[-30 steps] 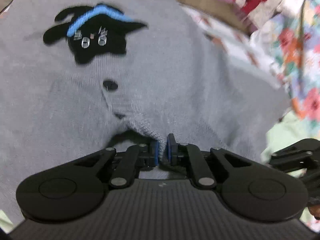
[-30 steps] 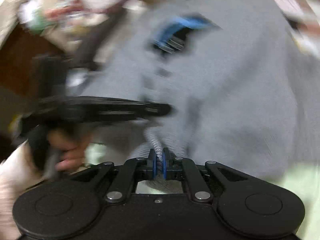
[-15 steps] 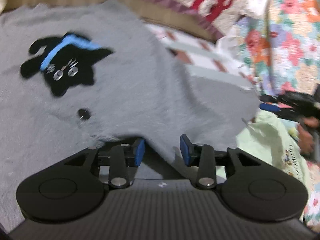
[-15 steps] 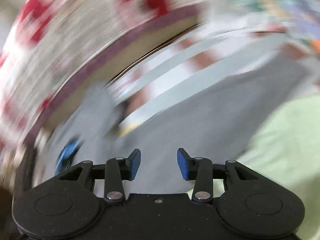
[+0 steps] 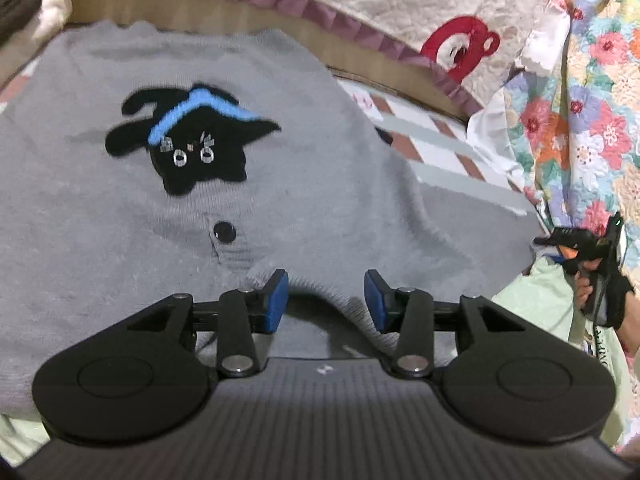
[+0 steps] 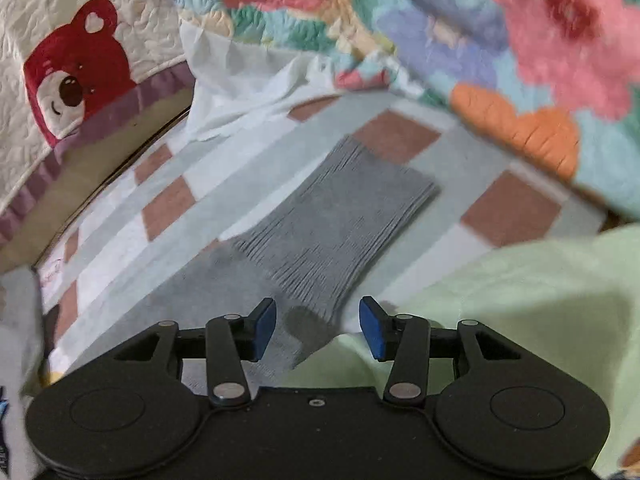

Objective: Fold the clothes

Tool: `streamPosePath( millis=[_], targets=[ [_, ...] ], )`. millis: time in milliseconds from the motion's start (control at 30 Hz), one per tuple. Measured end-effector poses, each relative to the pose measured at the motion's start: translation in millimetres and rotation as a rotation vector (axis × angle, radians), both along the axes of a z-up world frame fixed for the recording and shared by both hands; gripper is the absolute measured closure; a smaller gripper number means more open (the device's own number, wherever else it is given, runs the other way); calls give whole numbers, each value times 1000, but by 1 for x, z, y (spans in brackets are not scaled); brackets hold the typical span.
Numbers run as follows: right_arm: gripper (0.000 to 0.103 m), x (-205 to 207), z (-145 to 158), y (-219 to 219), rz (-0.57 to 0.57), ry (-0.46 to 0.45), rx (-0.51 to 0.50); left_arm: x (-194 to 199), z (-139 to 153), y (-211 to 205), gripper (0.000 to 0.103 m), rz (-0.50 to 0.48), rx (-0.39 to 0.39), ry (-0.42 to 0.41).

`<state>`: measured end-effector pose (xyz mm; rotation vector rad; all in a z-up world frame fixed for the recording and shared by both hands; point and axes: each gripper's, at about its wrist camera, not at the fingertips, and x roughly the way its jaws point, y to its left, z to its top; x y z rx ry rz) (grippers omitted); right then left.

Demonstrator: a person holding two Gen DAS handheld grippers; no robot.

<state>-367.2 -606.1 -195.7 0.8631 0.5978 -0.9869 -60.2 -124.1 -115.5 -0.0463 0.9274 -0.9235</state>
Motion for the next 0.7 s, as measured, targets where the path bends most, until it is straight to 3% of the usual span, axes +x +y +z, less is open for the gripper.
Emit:
streamPosePath(
  millis=[167, 267, 300, 333, 433, 533, 633, 700],
  targets=[
    [30, 17, -7, 15, 52, 39, -134, -17, 22, -24, 57, -86, 47, -214],
    [27, 45, -13, 16, 127, 161, -244, -16, 22, -48, 57, -144, 59, -226],
    [43, 52, -12, 15, 154, 180, -276, -13, 20, -56, 57, -156, 52, -204],
    [89, 53, -8, 14, 173, 164, -295, -11, 18, -62, 57, -166, 37, -188],
    [95, 49, 22, 20, 187, 103, -427, -13, 10, -73, 57, -218, 26, -142],
    [96, 21, 66, 29, 92, 61, -601, -18, 0, -82, 57, -285, 38, -95],
    [96, -8, 77, 11, 27, 57, -578, -24, -12, -89, 57, -350, 65, -46],
    [96, -1, 63, 1, 107, 163, -558, -29, -23, -91, 56, -376, 101, -15]
  ],
)
